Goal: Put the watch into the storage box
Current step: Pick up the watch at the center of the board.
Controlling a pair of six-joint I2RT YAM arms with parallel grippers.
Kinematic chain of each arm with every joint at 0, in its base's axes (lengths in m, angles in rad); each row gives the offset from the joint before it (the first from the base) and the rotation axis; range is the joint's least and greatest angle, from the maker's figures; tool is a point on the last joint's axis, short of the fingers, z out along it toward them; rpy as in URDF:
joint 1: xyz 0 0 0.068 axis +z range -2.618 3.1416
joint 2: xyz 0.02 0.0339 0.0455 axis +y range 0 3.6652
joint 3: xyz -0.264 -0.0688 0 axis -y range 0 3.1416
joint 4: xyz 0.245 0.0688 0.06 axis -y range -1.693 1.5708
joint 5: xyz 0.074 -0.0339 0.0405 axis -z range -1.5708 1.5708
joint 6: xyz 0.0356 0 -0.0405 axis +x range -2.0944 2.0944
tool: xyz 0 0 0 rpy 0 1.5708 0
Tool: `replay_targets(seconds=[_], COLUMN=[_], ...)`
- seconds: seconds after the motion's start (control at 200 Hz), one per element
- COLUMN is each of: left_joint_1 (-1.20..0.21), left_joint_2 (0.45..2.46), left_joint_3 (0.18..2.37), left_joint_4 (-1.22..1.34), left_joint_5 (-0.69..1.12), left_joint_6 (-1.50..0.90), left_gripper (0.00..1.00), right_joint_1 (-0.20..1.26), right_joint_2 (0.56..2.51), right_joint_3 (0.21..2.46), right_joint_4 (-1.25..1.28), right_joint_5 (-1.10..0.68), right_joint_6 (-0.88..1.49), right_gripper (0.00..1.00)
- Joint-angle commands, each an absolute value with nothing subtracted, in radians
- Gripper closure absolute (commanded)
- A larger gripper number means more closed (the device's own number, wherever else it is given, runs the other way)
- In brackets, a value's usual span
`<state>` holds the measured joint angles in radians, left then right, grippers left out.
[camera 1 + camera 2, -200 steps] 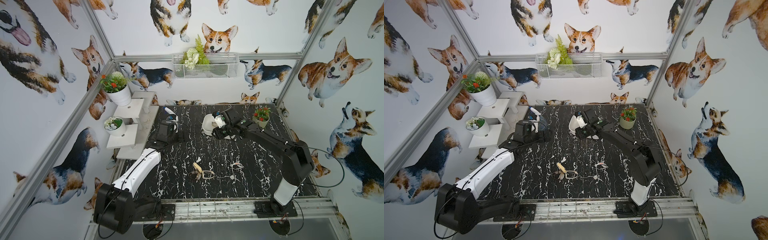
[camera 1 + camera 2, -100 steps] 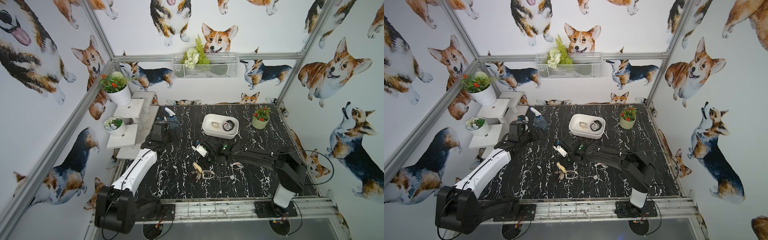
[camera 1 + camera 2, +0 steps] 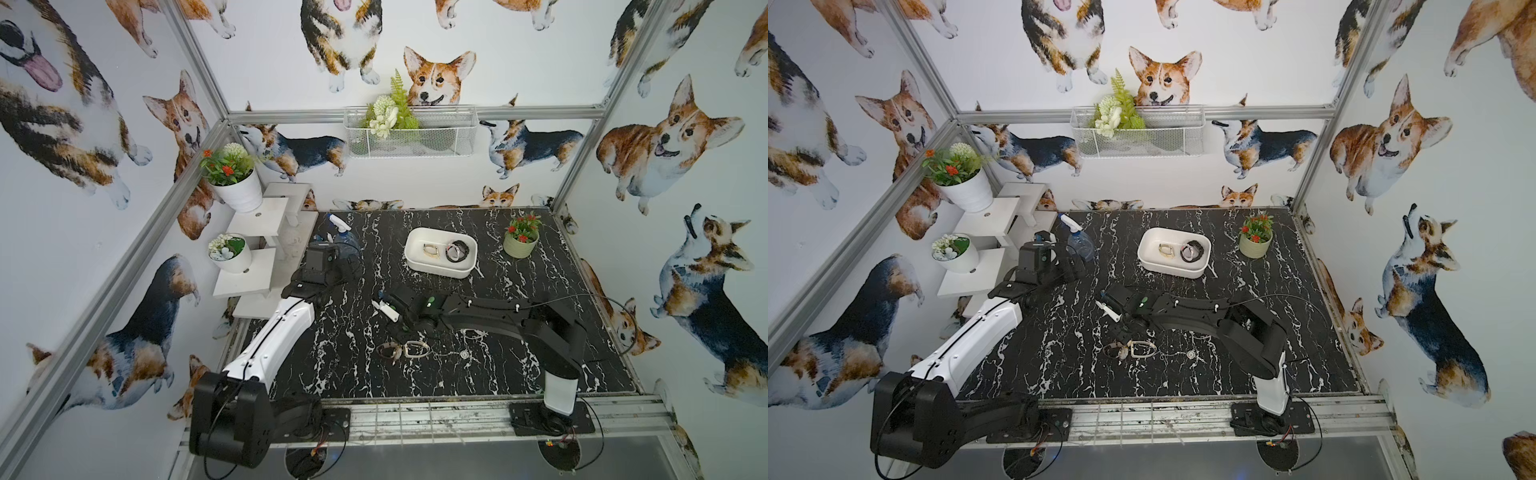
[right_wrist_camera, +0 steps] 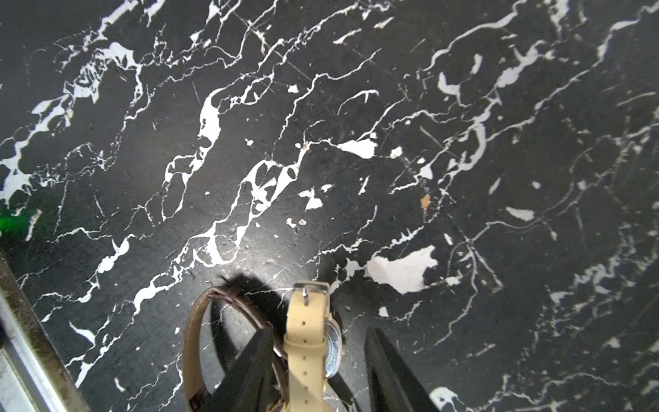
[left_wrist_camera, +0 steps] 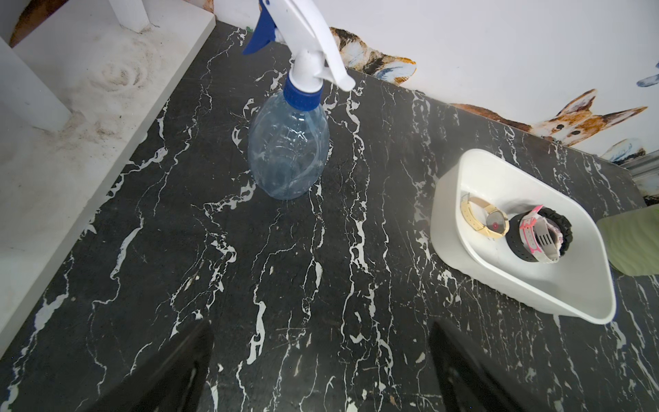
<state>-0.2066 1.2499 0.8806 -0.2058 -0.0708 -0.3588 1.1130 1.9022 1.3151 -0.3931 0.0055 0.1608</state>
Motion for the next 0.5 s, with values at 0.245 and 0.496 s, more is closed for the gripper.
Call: replay_targets(seconds=[0.245,0.496], left_joint_1=[-0.204,-0.204], left_joint_2=[1.238,1.238], left_joint_3=[0.873,0.87], left_joint_4=[-0.193,-0.19], left_joint_5=[-0.072,-0.066], left_joint_6=[-0.359,-0.363], left_gripper=[0.0,0.0], right_joint_1=[1.119,1.116], right_joint_2=[1.935,1.898], right_joint_3=[1.333,1.313], right_joint_4=[-0.417,-0.406], right_joint_5=[0.054,0.084], right_joint_6=[0.174,0.157], right_gripper=[0.72,0.88])
